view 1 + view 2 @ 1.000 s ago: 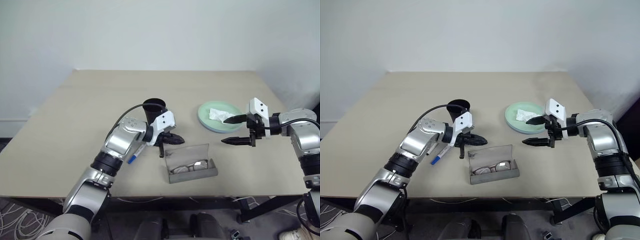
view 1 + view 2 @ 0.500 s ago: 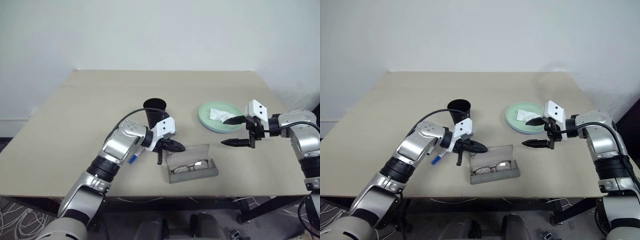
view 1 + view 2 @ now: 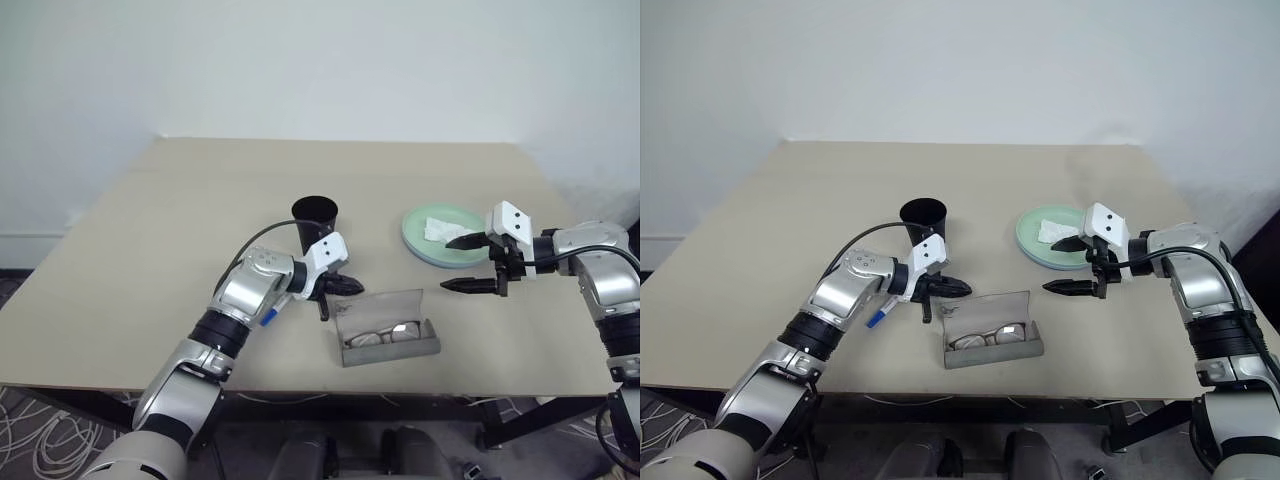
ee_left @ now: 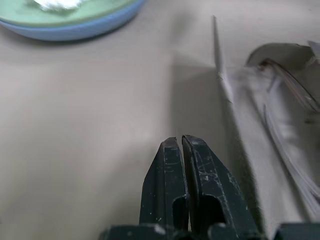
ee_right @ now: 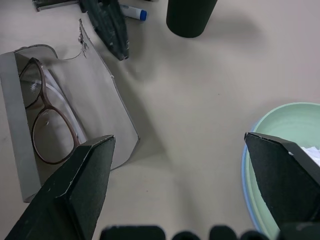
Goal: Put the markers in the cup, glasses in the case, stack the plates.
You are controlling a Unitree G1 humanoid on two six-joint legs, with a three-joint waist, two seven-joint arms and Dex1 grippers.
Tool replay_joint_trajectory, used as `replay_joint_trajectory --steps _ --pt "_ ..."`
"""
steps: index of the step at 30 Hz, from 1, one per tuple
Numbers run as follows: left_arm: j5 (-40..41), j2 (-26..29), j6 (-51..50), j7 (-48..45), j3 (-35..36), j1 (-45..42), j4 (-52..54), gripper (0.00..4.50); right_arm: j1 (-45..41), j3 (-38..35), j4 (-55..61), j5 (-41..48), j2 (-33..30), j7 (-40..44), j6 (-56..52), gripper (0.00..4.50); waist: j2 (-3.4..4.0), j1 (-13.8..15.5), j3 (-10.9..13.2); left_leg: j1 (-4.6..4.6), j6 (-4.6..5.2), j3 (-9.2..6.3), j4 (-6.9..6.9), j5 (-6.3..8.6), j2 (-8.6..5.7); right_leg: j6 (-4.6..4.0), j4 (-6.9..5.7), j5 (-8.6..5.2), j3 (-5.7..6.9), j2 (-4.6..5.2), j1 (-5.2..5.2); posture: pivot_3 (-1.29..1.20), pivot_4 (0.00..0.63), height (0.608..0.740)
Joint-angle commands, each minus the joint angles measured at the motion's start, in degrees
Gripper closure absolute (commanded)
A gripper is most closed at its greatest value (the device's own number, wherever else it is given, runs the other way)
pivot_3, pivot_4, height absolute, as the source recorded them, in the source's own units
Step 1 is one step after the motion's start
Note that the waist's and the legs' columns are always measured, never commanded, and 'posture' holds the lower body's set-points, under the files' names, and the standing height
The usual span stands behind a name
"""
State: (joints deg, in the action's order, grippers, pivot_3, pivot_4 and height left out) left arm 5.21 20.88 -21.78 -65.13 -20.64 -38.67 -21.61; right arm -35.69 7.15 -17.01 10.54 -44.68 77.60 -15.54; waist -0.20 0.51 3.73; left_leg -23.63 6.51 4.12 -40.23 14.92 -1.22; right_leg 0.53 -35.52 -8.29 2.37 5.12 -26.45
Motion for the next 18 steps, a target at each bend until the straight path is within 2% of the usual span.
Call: replay_joint_trajectory --steps 1,8,18 --pt "1.8 0.0 -0.7 -2.3 0.1 0.4 5.3 4.47 -1.2 -0.9 1.3 0.3 -0.4 -0.4 0.5 0.00 0.00 0.0 0.0 -0.01 0.00 0.00 0.00 0.00 0.00 0.00 0.00 0.00 0.01 0.00 0.00 0.00 0.000 0.738" --pt "4.3 2.1 -5.3 -7.0 -1.3 3.7 14.3 4.47 -1.6 -0.6 1.1 0.1 -0.2 -0.8 0.7 0.00 0.00 0.0 0.0 0.00 0.00 0.01 0.00 0.00 0.01 0.00 0.02 -0.01 0.03 0.08 0.00 0.00 0.000 0.738" --pt "4.1 3.2 -6.8 -7.5 -2.6 5.4 17.5 4.47 -1.9 -0.5 0.8 0.0 -0.1 -1.3 0.9 0.00 0.01 0.0 0.0 0.00 0.01 0.03 0.00 -0.01 0.00 -0.01 0.02 -0.01 0.02 0.00 0.01 0.00 0.000 0.738"
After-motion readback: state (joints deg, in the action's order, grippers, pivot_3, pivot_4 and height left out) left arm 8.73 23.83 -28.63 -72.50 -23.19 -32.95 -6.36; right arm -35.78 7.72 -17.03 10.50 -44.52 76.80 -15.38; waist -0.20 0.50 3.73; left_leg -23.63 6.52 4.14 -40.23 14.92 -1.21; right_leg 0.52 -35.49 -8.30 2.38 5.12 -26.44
